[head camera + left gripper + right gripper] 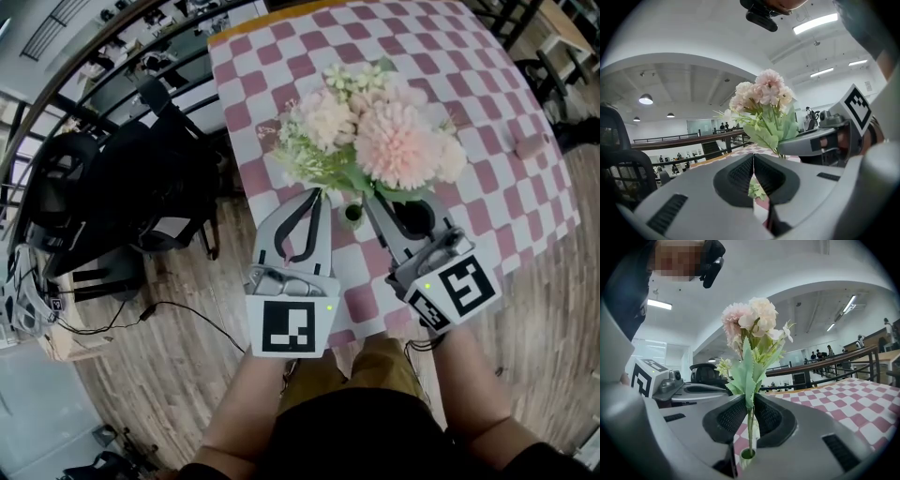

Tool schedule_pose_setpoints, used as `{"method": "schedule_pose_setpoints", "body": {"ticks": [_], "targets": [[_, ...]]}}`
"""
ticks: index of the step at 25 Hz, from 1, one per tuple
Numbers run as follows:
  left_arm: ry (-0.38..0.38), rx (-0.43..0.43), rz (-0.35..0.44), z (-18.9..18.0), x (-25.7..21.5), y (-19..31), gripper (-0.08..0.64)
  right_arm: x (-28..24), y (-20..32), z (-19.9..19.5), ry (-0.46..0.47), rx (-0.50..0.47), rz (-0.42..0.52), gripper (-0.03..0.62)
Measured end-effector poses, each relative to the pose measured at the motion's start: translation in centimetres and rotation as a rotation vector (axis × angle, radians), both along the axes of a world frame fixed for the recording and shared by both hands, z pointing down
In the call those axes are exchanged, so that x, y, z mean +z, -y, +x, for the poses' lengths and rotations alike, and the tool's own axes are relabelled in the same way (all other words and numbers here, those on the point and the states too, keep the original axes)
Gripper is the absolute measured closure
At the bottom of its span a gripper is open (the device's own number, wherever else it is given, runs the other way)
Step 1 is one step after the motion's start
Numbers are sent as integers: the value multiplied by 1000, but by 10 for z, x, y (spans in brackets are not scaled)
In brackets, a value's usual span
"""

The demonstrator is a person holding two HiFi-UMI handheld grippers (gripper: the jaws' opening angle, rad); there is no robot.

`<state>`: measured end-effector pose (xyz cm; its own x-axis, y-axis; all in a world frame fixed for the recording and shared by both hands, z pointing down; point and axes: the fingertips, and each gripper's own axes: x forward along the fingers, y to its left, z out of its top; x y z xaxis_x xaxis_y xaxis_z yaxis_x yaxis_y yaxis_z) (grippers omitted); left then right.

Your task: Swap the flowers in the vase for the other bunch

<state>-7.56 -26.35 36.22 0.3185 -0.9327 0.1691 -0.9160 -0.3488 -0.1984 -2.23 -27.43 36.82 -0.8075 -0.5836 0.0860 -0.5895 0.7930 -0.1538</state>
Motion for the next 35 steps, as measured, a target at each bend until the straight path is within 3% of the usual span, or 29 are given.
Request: {"method": "schedule_pose_setpoints", "body": {"ticks": [35], "targets": [[-44, 12, -62, 7, 39, 9, 551, 65, -3, -10, -85, -19, -64, 529]]}}
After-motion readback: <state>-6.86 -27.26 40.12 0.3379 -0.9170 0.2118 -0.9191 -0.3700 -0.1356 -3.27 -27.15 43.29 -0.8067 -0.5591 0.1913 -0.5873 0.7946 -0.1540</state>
